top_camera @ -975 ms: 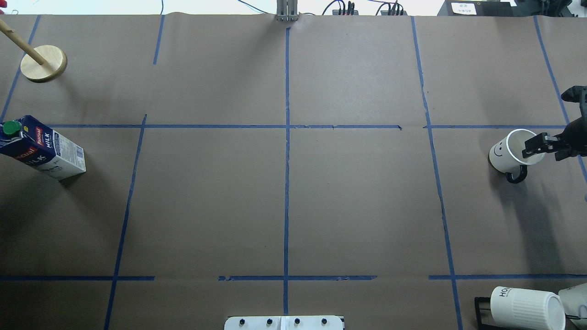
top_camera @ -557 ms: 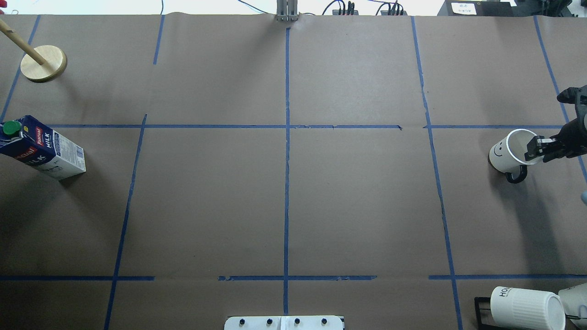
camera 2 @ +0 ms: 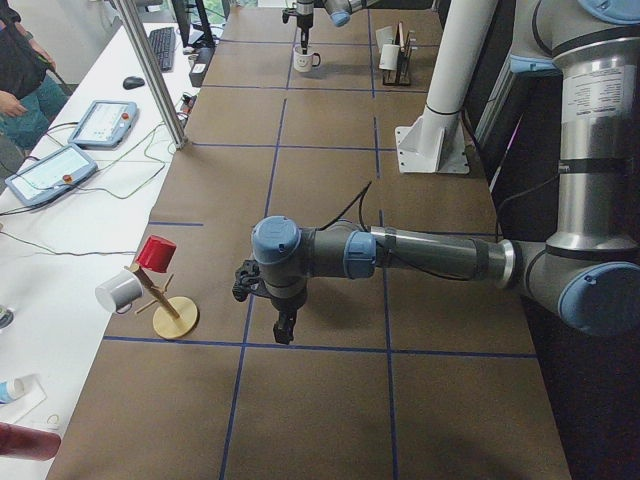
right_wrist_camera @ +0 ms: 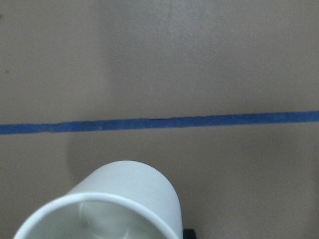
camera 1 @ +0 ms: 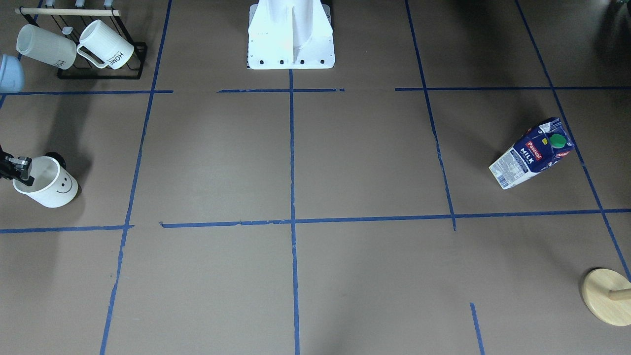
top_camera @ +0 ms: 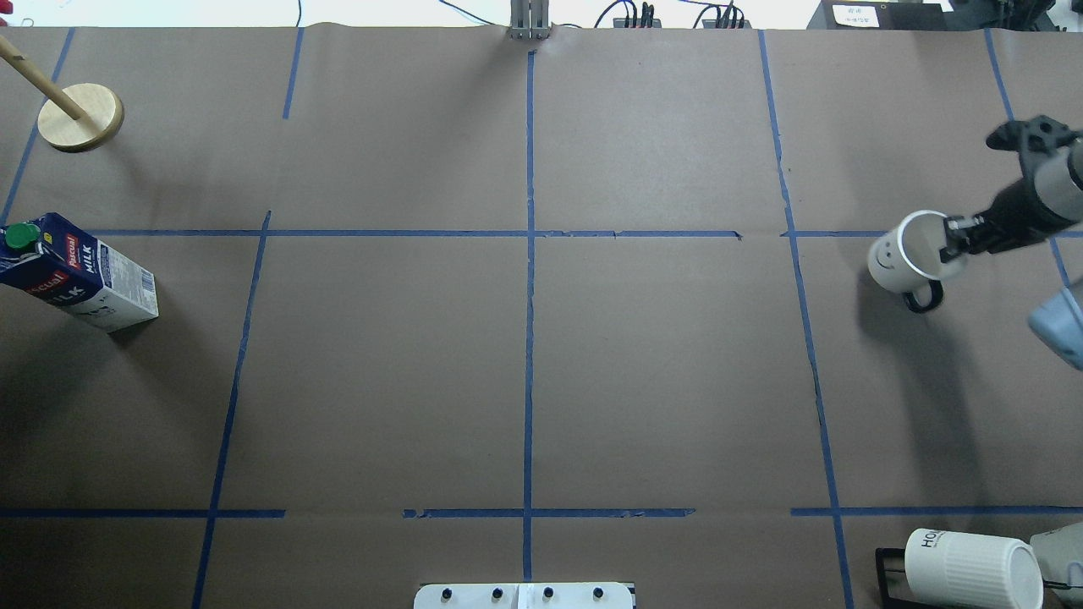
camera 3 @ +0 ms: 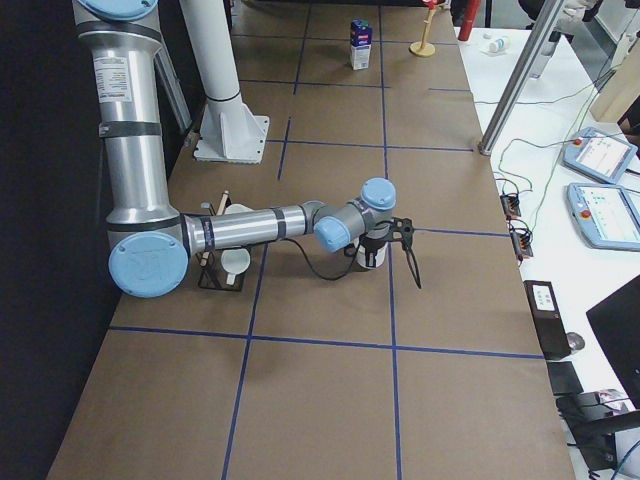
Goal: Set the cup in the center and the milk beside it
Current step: 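Carry the white mug with the right gripper to the table center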
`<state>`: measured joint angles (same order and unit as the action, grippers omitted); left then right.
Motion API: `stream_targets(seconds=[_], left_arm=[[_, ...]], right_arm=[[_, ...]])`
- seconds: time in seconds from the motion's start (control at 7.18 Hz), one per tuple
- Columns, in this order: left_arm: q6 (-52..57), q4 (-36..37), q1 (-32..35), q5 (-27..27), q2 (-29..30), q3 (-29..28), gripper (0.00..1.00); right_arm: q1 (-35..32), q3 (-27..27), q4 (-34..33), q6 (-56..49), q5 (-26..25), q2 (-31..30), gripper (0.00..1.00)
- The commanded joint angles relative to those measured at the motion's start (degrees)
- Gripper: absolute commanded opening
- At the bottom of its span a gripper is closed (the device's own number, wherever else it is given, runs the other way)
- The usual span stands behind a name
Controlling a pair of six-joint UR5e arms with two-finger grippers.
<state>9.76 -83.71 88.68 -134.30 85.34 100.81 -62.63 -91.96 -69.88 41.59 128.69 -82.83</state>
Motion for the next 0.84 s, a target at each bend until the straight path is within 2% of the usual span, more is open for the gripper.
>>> stream_targets(seconds=[0.0,0.14,0.28,0.42,0.7], left_arm=[[0.00,-0.05,0.00,0.00,0.00,0.17,1.00],[0.00,-0.05,0.00,-0.09,0.00,0.26,1.00],[0.00,-0.14,0.00,-0.09,0.00,0.26,1.00],[0.00,-0.14,0.00,-0.09,0.00,0.26,1.00],[0.00,-0.14,0.00,-0.09,0.00,0.18,1.00]], right_arm=[[3.01,-0.67,-15.04,0.59,-0.46,13.51,0.00],[7.04,-0.24,-19.99,5.73,-0.81,19.23,0.00],[10.39,0.46,-21.17,12.48,-2.64,23.81,0.00],[13.90,2.99,-22.92,19.33,-4.57,29.34,0.00],[19.27,8.44,-22.59,31.13,-7.65,36.31,0.00]])
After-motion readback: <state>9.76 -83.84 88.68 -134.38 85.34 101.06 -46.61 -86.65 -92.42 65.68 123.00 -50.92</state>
